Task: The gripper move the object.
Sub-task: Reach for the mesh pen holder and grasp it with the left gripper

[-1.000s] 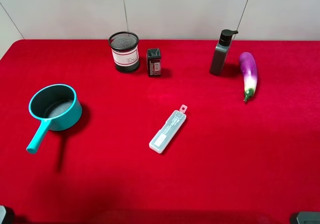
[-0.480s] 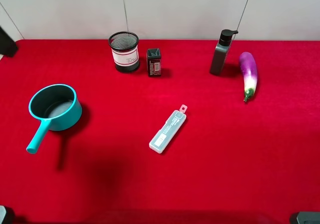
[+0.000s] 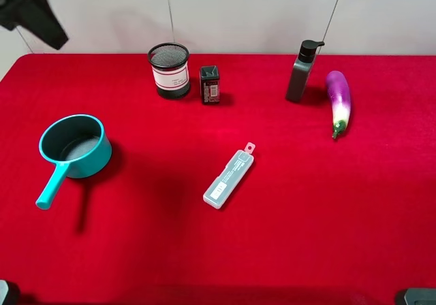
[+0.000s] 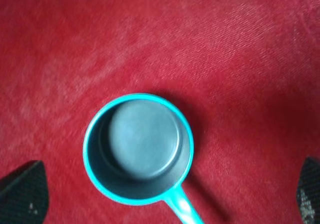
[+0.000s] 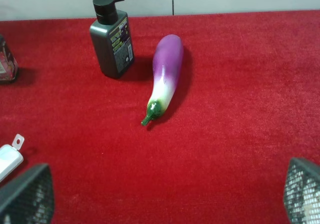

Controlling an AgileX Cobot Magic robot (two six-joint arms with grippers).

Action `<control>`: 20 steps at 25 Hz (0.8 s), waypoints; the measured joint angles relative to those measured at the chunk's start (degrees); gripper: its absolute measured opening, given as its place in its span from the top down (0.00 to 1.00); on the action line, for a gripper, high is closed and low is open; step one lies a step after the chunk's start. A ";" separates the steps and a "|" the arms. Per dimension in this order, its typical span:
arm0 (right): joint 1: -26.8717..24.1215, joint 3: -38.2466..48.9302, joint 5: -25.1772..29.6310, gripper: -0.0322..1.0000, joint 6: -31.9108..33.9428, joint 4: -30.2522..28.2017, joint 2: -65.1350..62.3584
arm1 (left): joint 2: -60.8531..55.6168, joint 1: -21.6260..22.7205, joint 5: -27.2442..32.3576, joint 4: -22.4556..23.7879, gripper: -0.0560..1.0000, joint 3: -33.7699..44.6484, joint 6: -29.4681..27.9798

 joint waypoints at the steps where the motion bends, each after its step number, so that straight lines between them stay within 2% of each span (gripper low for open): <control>1: 0.00 0.00 0.00 0.30 0.00 0.00 0.00 | 1.64 -0.69 0.27 0.00 0.02 -1.29 0.00; 10: 0.00 0.00 0.00 0.30 0.00 0.00 0.00 | 15.51 -6.68 2.09 0.00 0.02 -13.54 3.26; 20: 0.00 0.00 0.00 0.30 0.00 0.00 0.00 | 29.85 -12.15 2.09 0.00 0.02 -26.46 9.42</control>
